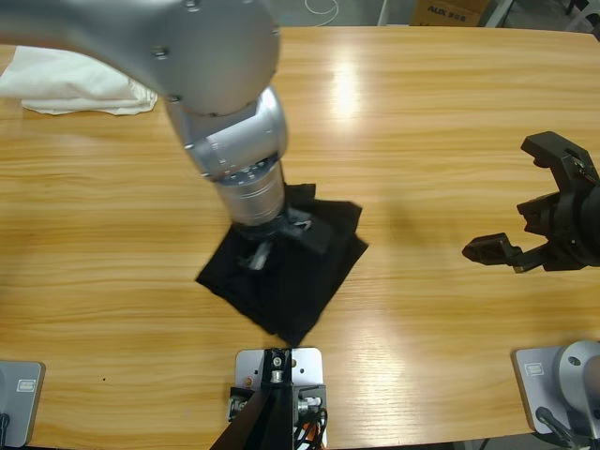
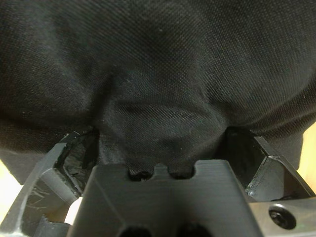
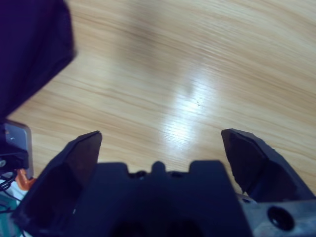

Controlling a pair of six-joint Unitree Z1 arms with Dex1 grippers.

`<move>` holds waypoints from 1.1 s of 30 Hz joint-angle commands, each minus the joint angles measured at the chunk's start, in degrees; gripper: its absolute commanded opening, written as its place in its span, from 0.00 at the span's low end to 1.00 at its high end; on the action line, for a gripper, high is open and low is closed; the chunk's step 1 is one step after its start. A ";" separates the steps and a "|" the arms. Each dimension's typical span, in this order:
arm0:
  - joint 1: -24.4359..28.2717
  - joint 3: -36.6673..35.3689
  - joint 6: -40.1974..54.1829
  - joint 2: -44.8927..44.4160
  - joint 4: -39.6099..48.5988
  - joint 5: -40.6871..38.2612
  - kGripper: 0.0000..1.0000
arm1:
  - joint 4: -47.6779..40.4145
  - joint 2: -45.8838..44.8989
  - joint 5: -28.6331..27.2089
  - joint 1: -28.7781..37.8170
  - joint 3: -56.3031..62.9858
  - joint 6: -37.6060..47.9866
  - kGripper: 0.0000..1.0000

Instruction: Fold clothes

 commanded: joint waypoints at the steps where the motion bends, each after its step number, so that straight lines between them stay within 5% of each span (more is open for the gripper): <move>1: 0.77 -12.79 -18.74 11.81 0.31 -0.48 0.98 | -0.77 1.70 0.61 -0.78 1.71 -0.76 1.00; 6: 4.90 -19.09 -36.19 13.76 1.56 -2.48 0.98 | -0.98 1.95 0.76 -1.83 1.71 -1.11 1.00; 13: 6.64 -22.76 -36.03 12.41 2.95 -4.72 0.99 | -1.38 2.53 0.83 -1.99 1.08 -1.38 1.00; 19: 9.19 -25.24 -33.12 2.32 3.22 -3.93 1.00 | -1.54 4.36 1.68 -1.99 -1.01 -1.38 1.00; 28: 41.53 -25.61 -56.57 -7.67 7.15 -3.70 1.00 | 1.66 11.85 1.89 -1.99 -9.57 -1.47 1.00; 33: 51.89 -27.07 -60.61 -4.03 7.17 0.22 1.00 | 2.93 14.98 2.84 -1.99 -11.21 -1.29 1.00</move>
